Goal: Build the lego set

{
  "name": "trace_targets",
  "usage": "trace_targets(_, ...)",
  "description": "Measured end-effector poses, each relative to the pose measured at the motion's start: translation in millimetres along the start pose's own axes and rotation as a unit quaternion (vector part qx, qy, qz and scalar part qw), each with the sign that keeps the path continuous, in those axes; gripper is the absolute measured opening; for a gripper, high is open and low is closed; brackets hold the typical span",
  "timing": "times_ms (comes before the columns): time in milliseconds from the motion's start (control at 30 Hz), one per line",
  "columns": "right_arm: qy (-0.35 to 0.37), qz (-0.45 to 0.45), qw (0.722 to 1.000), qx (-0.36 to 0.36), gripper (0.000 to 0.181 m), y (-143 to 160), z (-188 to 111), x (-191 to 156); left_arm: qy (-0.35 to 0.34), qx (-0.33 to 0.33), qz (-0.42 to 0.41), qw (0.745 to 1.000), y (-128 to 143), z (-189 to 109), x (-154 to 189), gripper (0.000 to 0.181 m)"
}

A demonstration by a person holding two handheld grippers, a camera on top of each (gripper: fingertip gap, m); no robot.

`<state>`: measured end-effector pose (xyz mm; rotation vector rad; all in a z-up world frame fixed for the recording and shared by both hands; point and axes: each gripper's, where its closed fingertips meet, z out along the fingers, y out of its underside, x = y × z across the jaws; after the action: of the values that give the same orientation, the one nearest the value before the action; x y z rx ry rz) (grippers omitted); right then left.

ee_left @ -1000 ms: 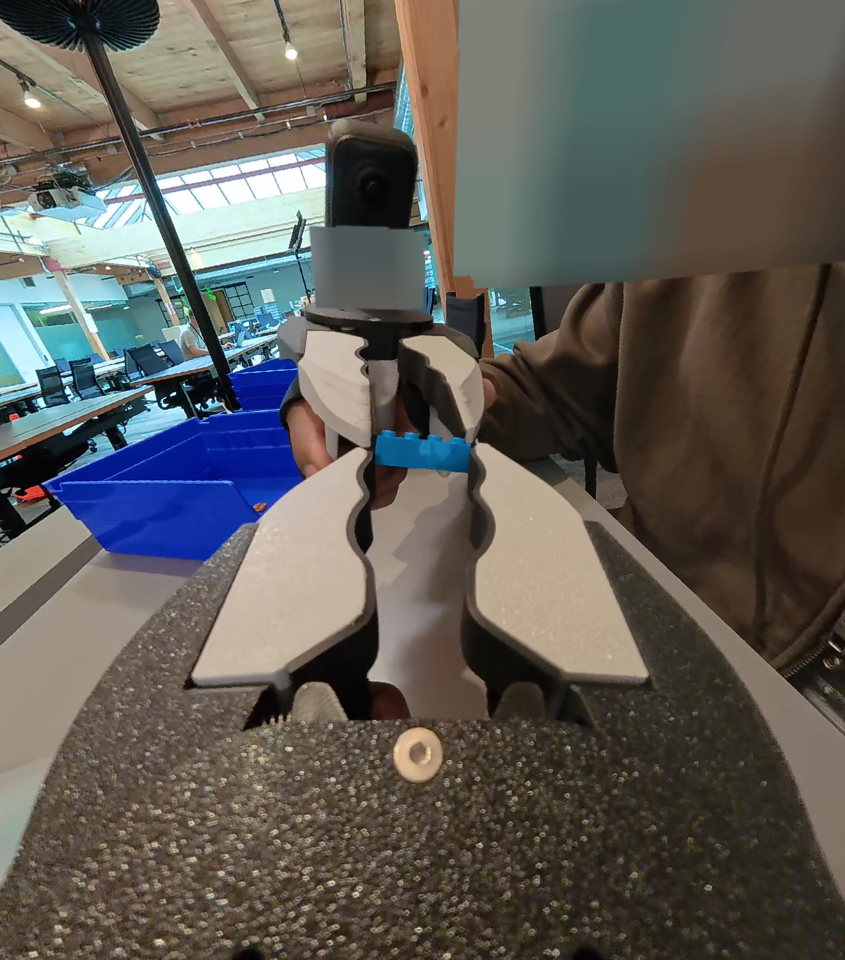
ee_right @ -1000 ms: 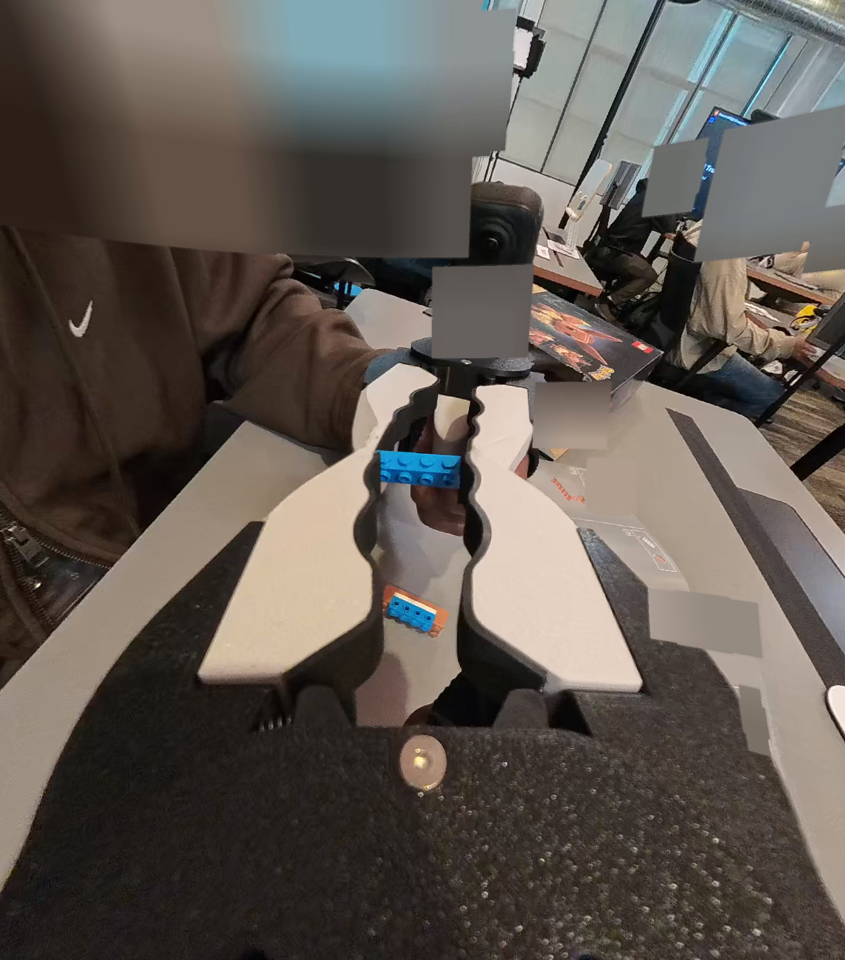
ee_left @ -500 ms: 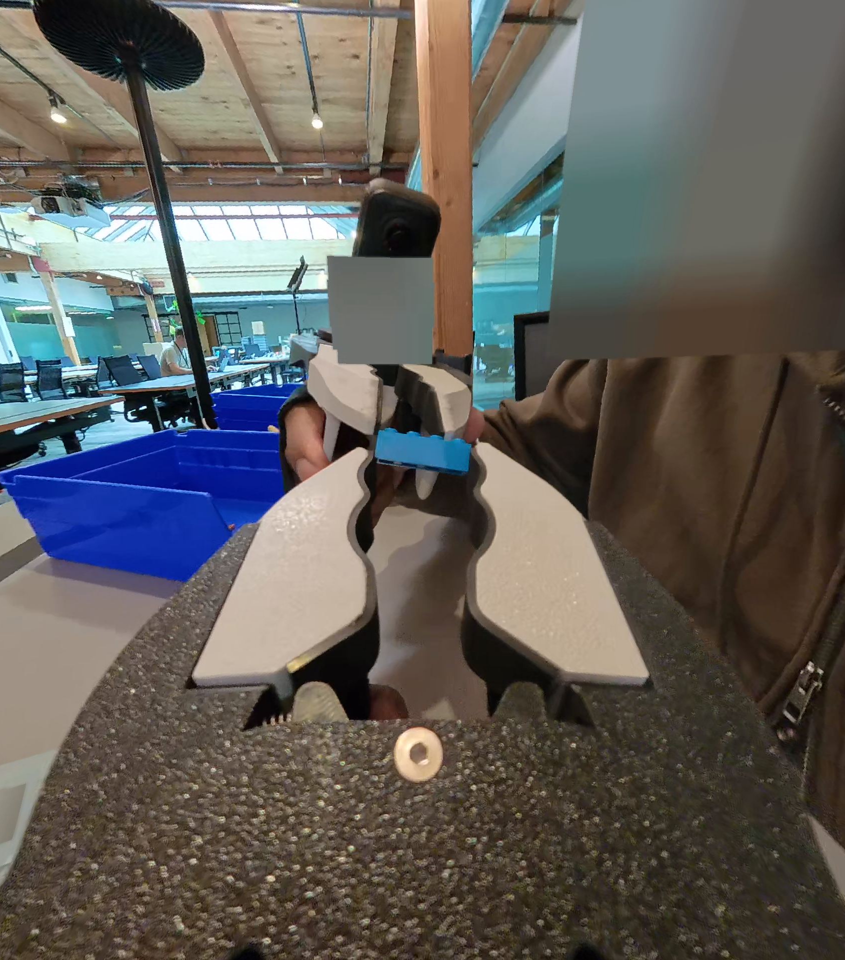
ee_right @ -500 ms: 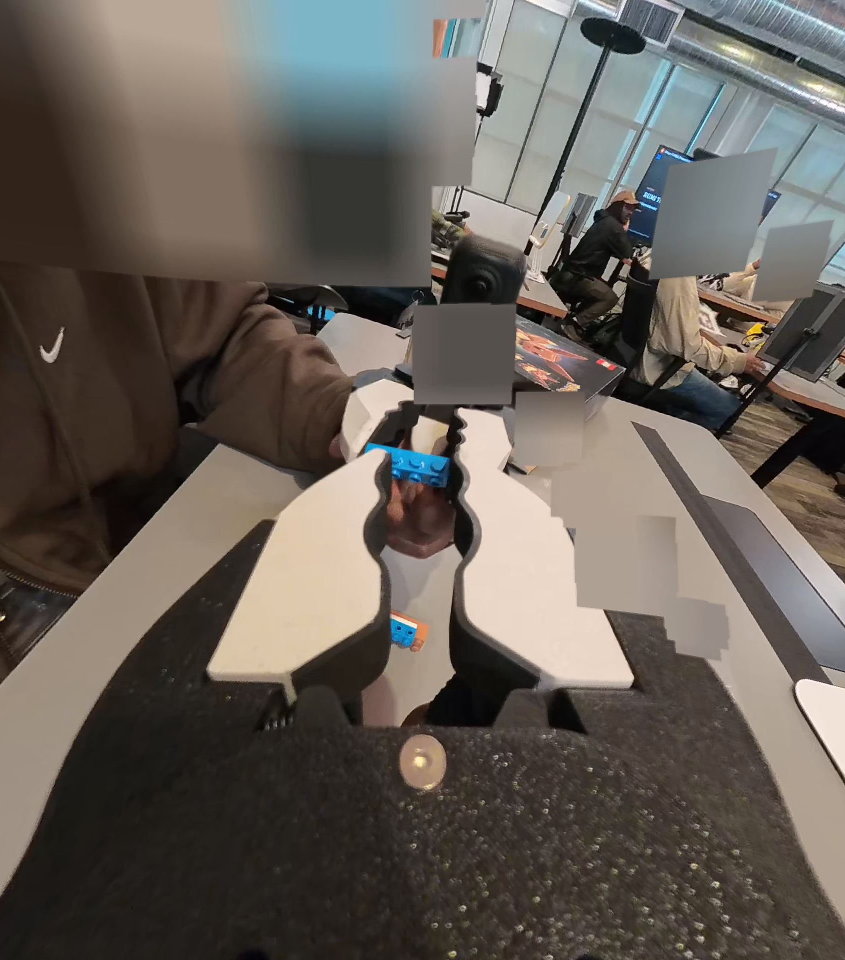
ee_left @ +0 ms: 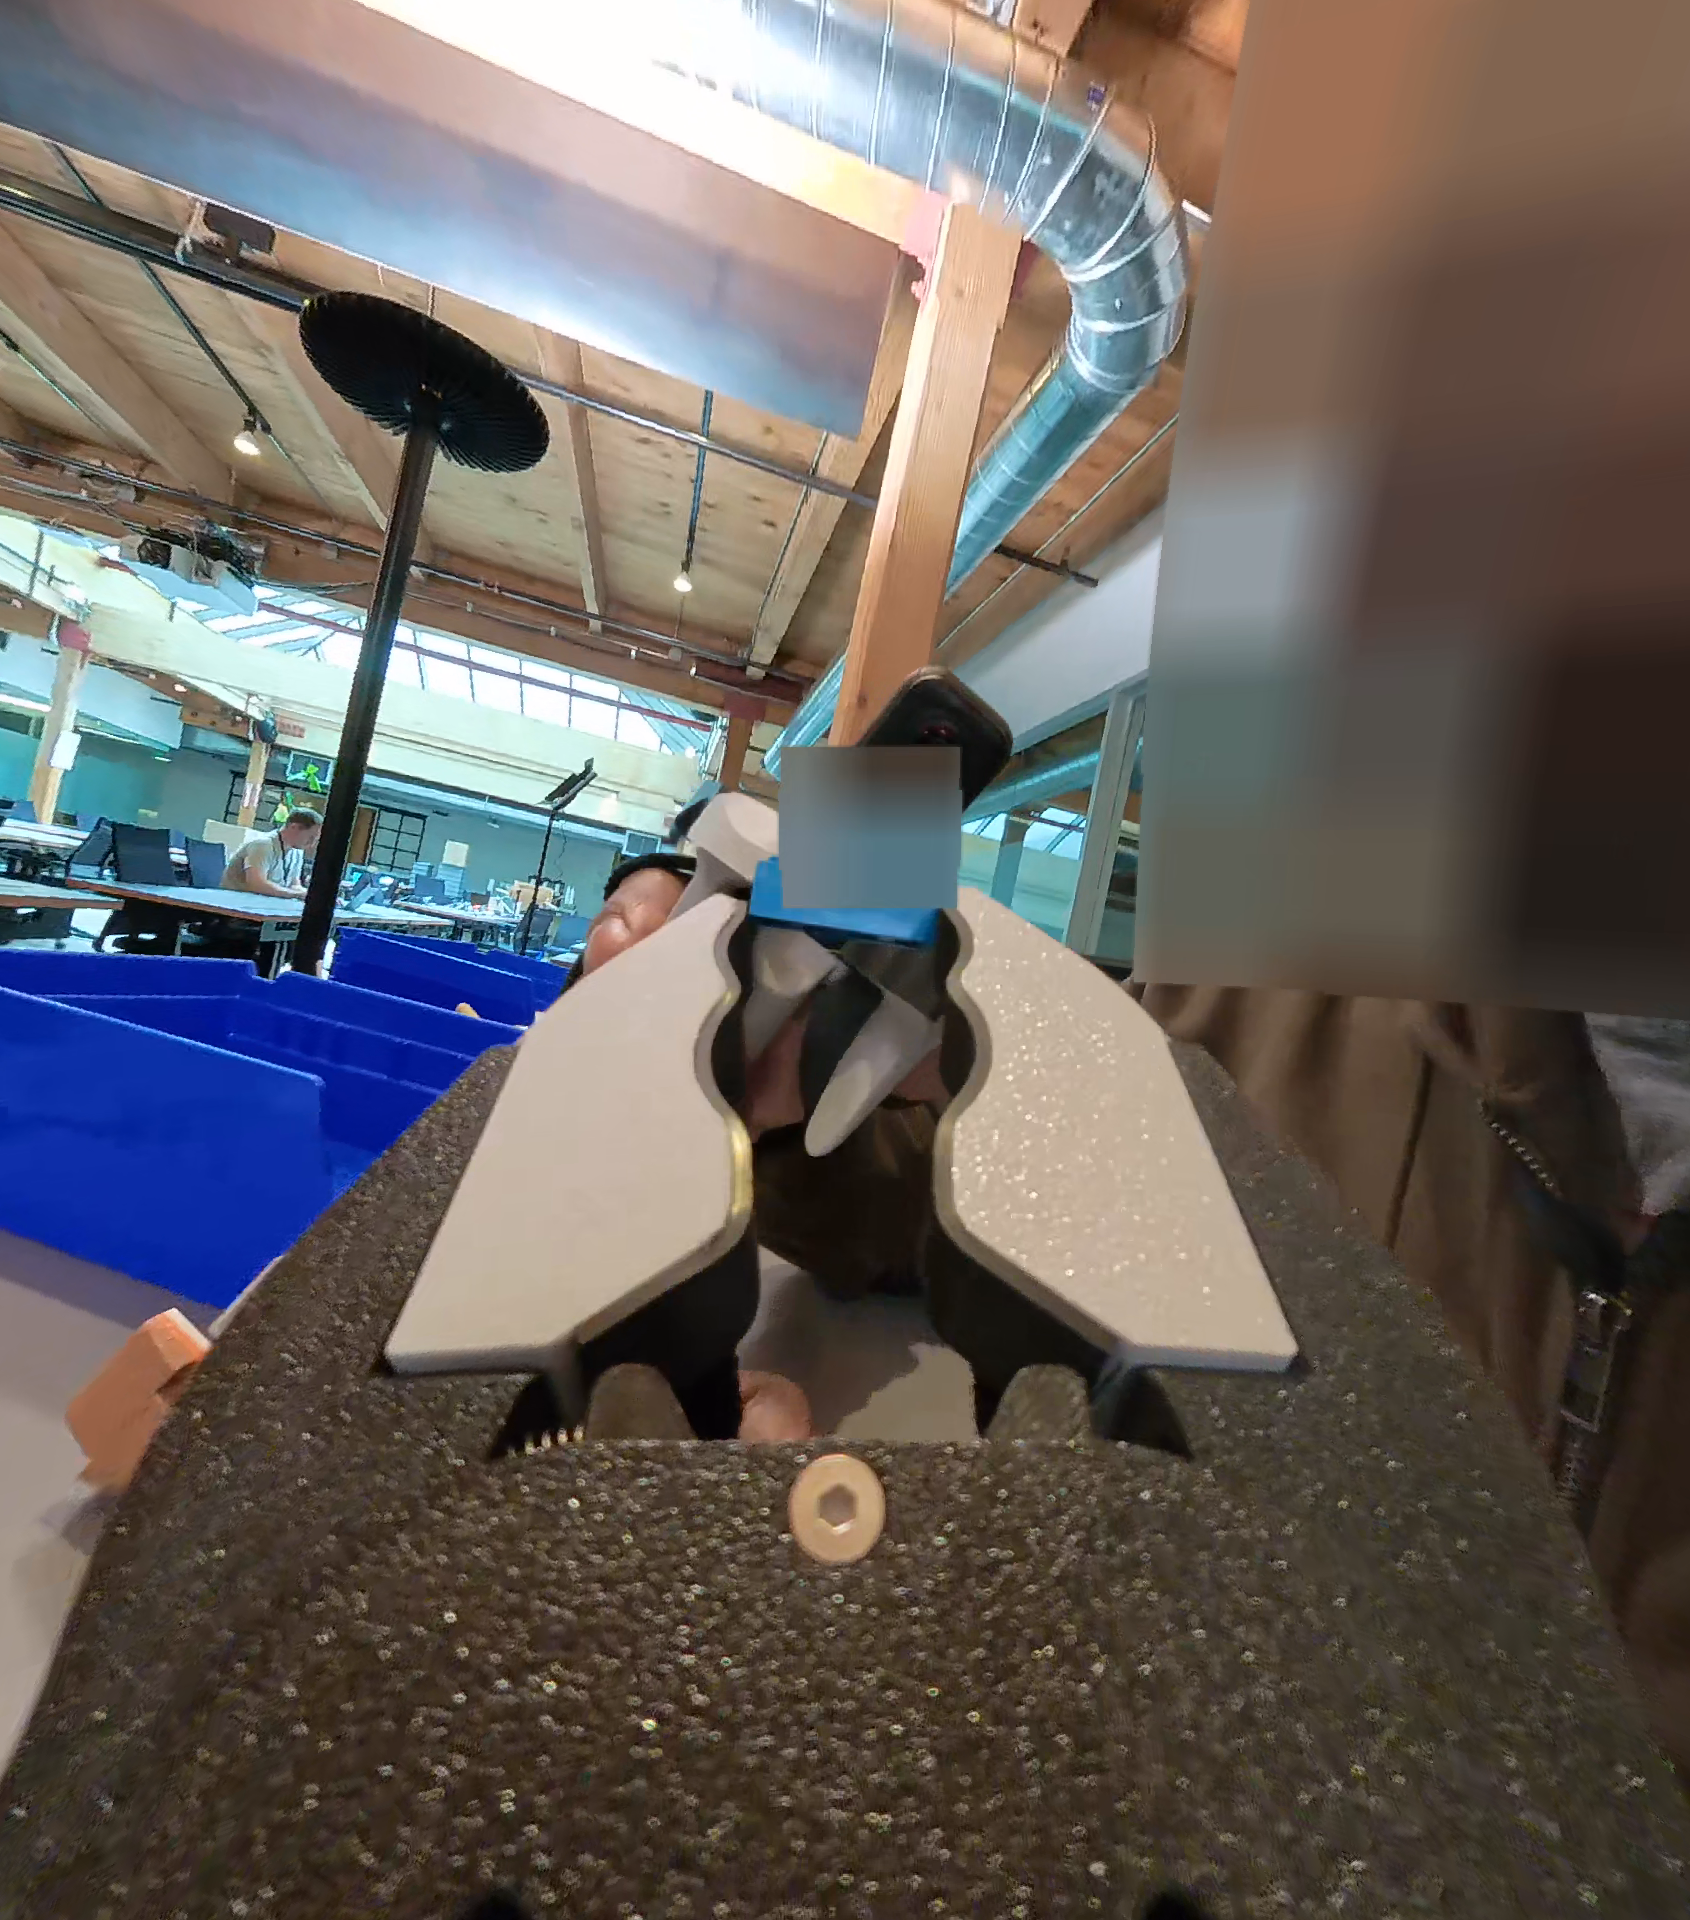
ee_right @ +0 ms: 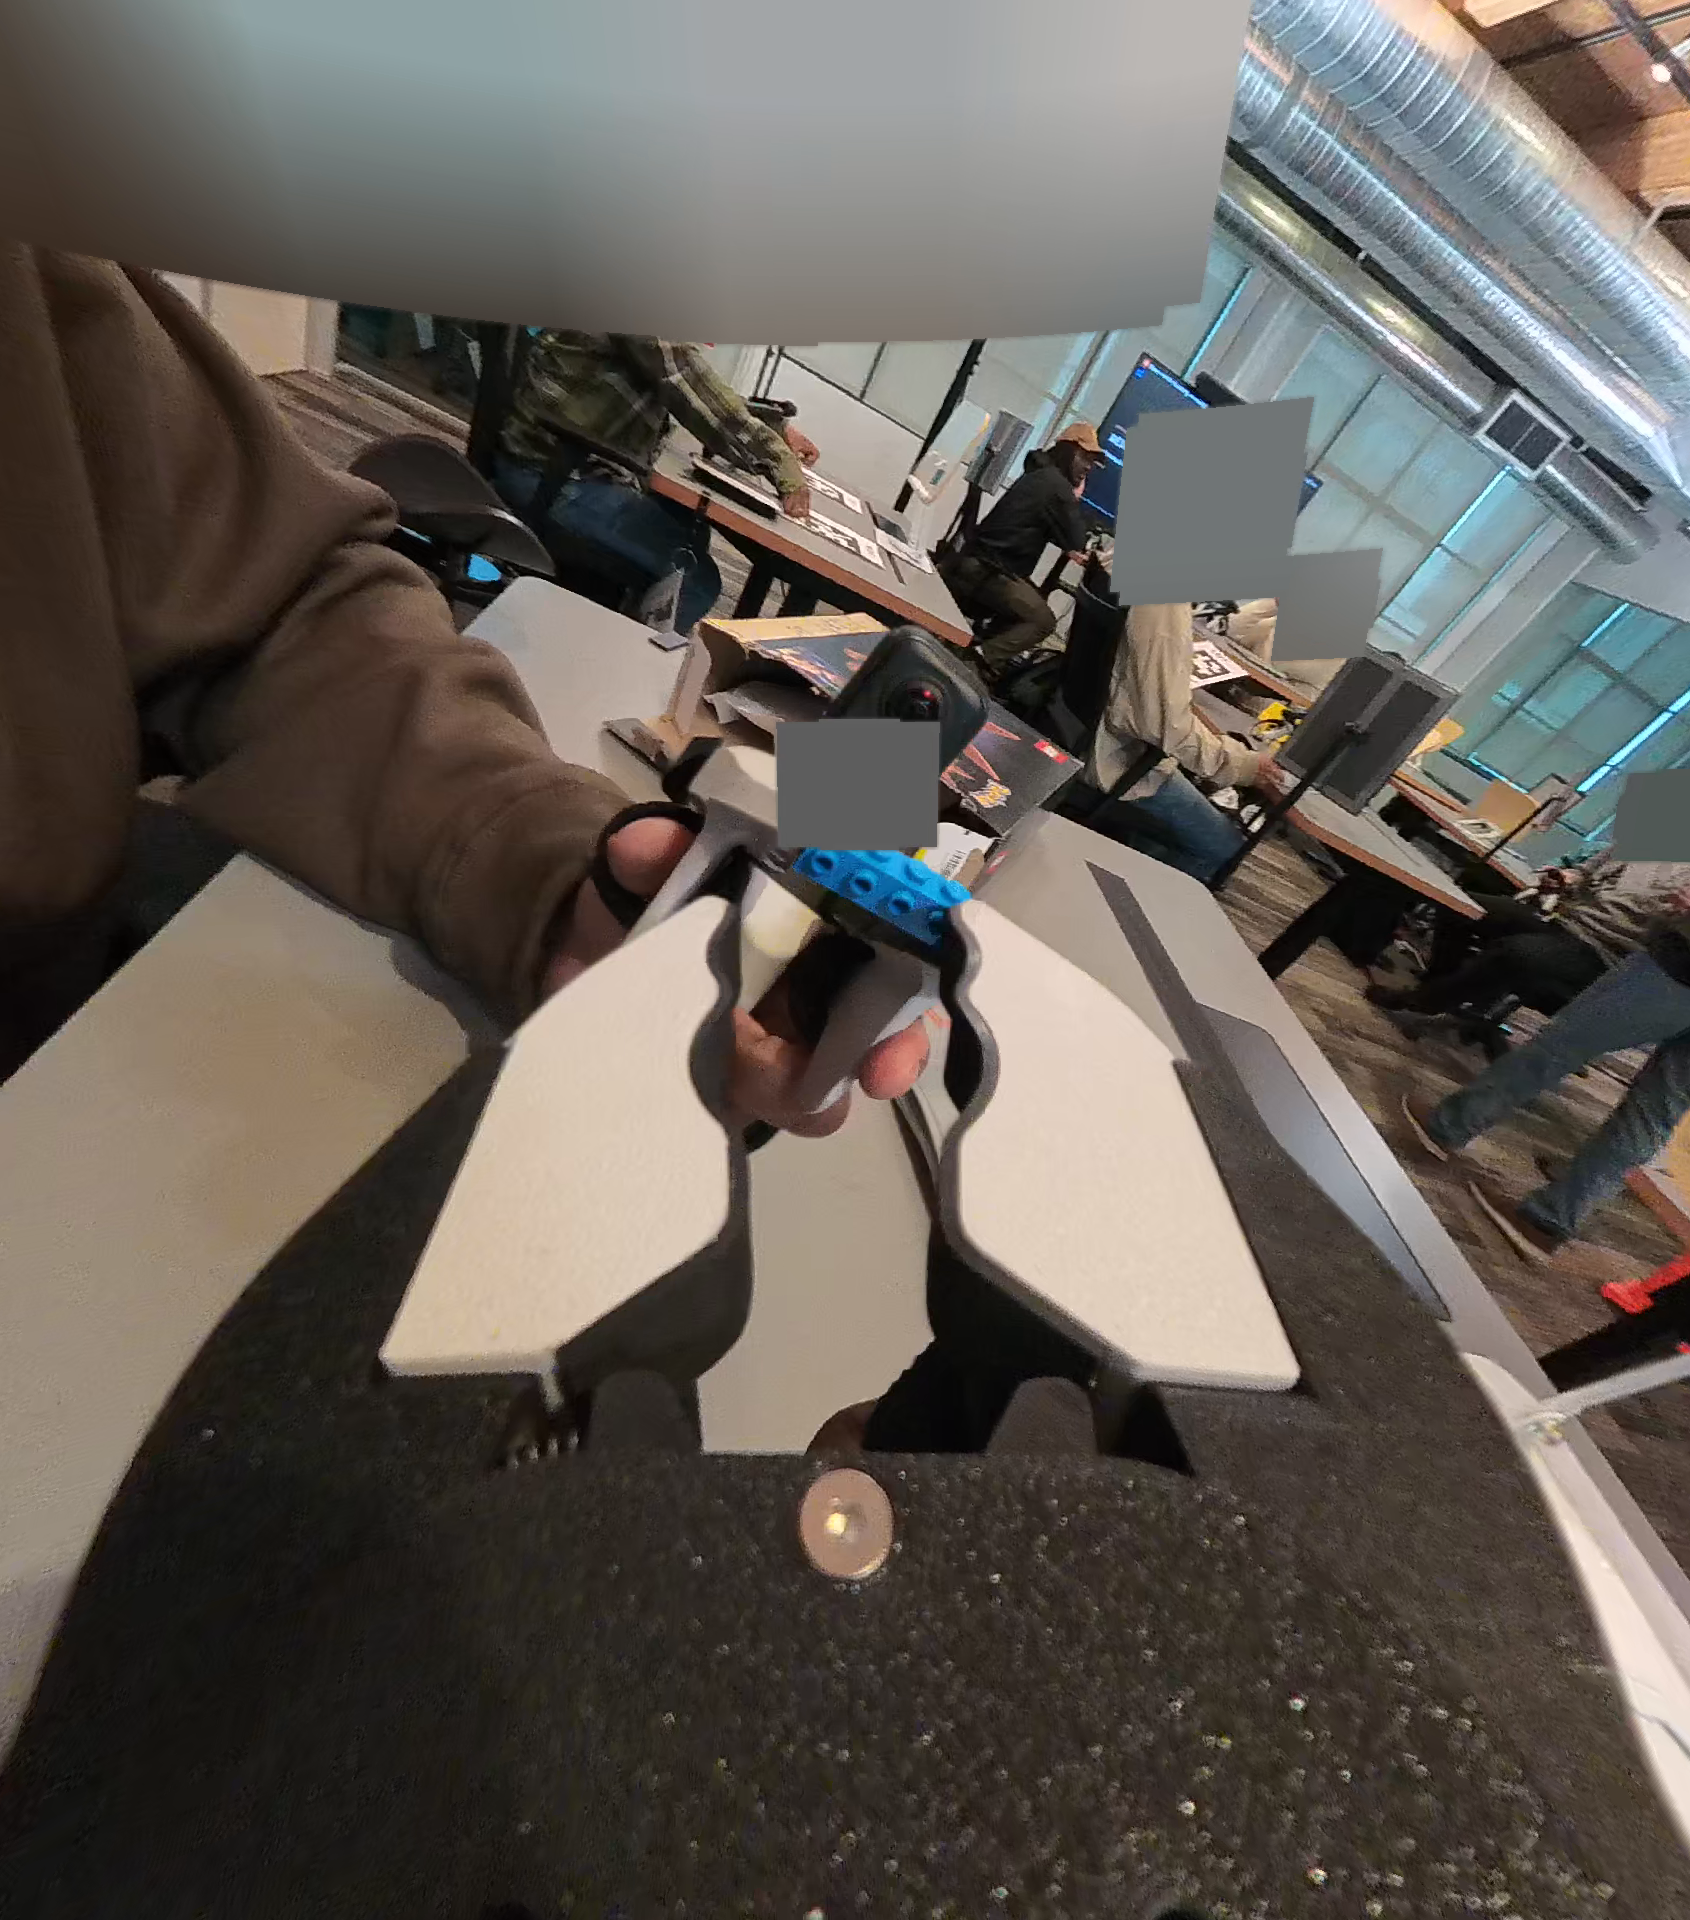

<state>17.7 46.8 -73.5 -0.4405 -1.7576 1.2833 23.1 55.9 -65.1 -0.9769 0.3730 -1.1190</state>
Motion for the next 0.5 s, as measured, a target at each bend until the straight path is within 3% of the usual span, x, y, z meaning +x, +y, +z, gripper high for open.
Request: trace_targets(500, -0.013, 0.03, 0.999, -0.006, 0.04, 3, 1, -2, 0.007, -0.028, 0.022, 0.999, 14, 4, 2, 0.034)
